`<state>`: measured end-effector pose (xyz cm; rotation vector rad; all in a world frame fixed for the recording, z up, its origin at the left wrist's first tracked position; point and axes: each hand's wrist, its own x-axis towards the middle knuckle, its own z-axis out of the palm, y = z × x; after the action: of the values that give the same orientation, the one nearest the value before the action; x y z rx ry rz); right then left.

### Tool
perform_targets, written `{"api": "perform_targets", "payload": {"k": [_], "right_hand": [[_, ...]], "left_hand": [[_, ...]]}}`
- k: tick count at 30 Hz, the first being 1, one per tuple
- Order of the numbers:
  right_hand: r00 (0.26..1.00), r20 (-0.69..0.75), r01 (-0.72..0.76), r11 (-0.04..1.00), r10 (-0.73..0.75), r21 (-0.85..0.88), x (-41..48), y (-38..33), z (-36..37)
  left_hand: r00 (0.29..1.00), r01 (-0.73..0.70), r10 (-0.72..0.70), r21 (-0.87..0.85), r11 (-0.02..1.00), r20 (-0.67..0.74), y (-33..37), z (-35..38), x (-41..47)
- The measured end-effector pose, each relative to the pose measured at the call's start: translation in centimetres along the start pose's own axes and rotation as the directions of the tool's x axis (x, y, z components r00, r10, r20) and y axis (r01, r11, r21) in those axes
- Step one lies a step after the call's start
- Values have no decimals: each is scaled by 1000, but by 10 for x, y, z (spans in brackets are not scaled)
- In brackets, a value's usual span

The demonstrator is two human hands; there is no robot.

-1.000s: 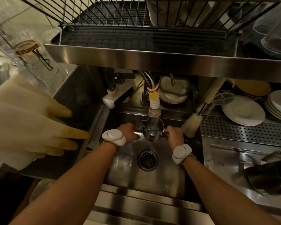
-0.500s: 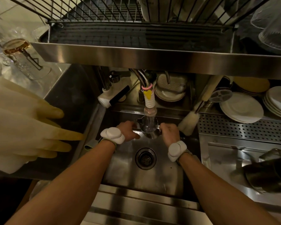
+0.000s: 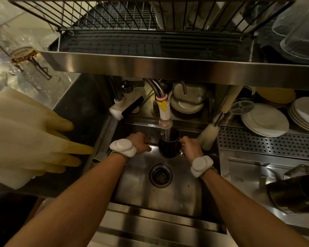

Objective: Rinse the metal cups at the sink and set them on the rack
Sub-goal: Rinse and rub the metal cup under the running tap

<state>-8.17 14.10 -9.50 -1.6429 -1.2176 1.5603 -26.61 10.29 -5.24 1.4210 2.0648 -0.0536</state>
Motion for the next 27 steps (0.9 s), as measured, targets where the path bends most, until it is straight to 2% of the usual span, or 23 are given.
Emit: {"api": "perform_targets", "payload": {"k": [5, 9, 12, 16, 20, 23, 25, 27], "right_hand": [[999, 43, 25, 998, -22, -63, -3, -7, 1], [999, 43, -9, 1000, 10, -25, -3, -8, 2], [985, 132, -126, 982, 108, 140, -8, -13, 5], [956, 160, -288, 889, 246, 355, -5, -11, 10], [944, 170, -329, 799, 282, 504, -7, -14, 14], [945, 162, -327, 806, 284, 493, -7, -17, 11], [941, 167, -338, 818, 293, 466, -7, -18, 10], [943, 156, -332, 820, 293, 466, -5, -19, 9]], "left_hand": [[1000, 6, -6, -15, 1000, 3, 0, -2, -1], [1000, 11, -10, -20, 1000, 5, 0, -4, -3], [1000, 16, -16, -25, 1000, 14, 1, -4, -5], [1000, 10, -11, -36, 999, -9, 3, -5, -9], [1000, 19, -20, -47, 999, -14, -1, -10, -14], [1000, 14, -14, -65, 998, 0, 2, -10, -18], [1000, 1, 3, -134, 991, 31, 5, -10, -19], [998, -9, 26, -289, 957, 55, 12, -11, -21]]}}
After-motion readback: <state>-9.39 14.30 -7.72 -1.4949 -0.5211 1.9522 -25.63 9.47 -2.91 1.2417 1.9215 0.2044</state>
